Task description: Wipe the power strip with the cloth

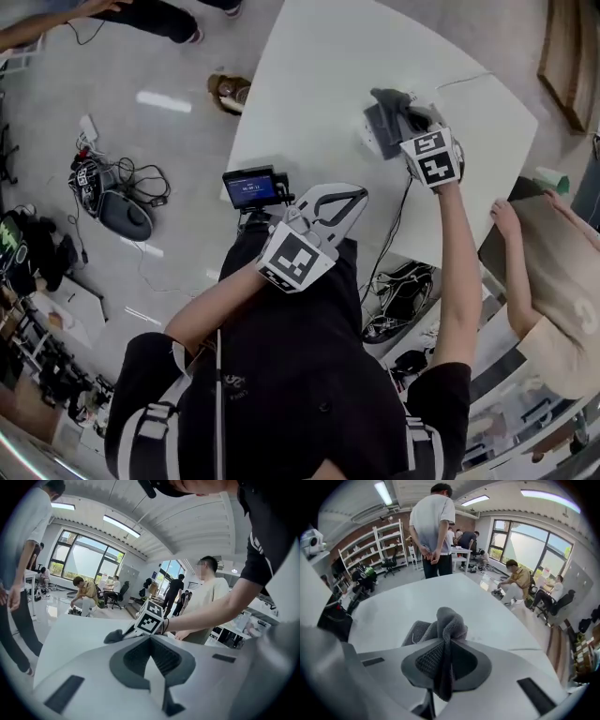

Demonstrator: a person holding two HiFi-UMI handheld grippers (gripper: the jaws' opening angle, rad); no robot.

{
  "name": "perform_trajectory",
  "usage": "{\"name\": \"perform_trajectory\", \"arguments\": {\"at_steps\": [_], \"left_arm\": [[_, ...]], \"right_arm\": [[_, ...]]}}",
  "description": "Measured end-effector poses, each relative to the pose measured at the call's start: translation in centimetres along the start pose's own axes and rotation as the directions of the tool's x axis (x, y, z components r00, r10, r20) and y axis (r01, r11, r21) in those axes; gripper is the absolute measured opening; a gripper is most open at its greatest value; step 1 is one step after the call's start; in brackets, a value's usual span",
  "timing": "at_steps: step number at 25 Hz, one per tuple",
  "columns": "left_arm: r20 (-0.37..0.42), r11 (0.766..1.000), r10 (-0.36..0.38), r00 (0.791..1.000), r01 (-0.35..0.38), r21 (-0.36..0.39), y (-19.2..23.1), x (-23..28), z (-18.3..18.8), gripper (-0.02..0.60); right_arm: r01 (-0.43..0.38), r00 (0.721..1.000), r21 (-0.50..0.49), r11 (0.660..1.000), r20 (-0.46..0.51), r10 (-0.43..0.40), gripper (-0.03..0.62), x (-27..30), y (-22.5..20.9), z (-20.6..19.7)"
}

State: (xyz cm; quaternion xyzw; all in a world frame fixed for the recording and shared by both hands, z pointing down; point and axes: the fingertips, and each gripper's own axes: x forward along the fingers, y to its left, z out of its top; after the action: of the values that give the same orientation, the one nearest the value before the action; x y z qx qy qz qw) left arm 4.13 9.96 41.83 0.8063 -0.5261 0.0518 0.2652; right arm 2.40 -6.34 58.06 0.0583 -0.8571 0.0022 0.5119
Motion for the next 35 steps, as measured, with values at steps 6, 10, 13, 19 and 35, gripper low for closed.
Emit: {"name": "perform_trajectory", "arguments": {"at_steps": [6, 10, 13, 19, 35], "left_arm": [[0.025, 0.999, -0.034, 0.999, 0.034, 0.004, -0.1, -1.0, 0.3, 0.032], [0.061, 1.000, -0.026, 0.998, 0.025, 0.010, 0.4, -3.1, 0.1, 0.032], [0.022, 1.000, -0.011, 1.000, 0.011, -0.009, 0.1, -1.8, 0.0, 0.032], [0.039, 1.000, 0.001, 0.999, 0.000, -0.014, -0.1, -1.6, 0.2, 0.032], [0.031, 1.000, -0.009, 0.999, 0.009, -0.018, -0.2, -1.6, 0.3, 0.032]], "right_arm": [[-0.168, 0.985, -0.016, 0.986, 0.047, 0.169, 0.043, -0.6, 10.9, 1.2], [-0.277, 0.958, 0.044, 0.960, 0.089, 0.272, 0.043, -2.2, 13.2, 2.4], [-0.101, 0.985, 0.134, 0.986, 0.155, 0.080, 0.043, -5.2, 2.9, 2.5], [0.439, 0.897, -0.124, 0.890, 0.005, -0.441, 0.043, -6.2, -12.6, 1.1], [-0.224, 0.973, 0.205, 0.953, 0.094, 0.209, 0.044, -1.9, 4.9, 0.8]]}}
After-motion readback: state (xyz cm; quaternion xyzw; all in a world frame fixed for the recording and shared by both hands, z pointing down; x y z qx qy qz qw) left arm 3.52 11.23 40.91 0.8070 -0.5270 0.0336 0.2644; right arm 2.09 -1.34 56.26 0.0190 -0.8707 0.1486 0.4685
